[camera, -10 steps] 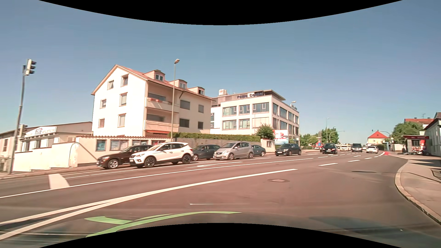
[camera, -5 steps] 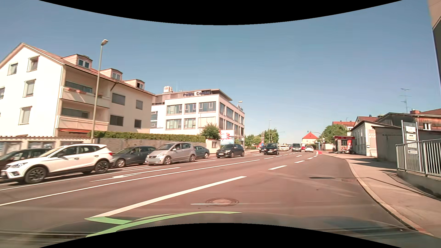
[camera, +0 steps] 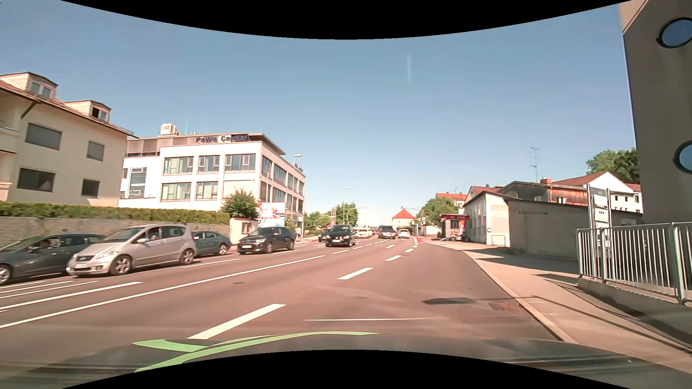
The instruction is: Follow the waypoints while adhering to traffic rules and regulations
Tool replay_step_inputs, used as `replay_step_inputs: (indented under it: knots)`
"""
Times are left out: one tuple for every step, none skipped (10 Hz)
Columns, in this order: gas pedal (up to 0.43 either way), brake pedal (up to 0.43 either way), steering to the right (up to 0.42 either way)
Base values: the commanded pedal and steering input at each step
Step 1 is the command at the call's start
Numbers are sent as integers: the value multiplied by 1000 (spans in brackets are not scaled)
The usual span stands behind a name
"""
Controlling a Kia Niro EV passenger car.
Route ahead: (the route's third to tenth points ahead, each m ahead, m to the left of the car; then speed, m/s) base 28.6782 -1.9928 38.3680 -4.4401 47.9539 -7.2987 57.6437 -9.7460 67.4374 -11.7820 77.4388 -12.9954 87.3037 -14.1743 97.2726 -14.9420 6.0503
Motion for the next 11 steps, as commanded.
replay_step_inputs:
  knots:
    - [157, 0, 250]
    - [157, 0, 221]
    - [157, 0, 179]
    - [169, 0, 143]
    - [169, 0, 111]
    - [169, 0, 97]
    - [169, 0, 81]
    - [169, 0, 67]
    - [169, 0, 51]
    - [169, 0, 31]
    - [169, 0, 12]
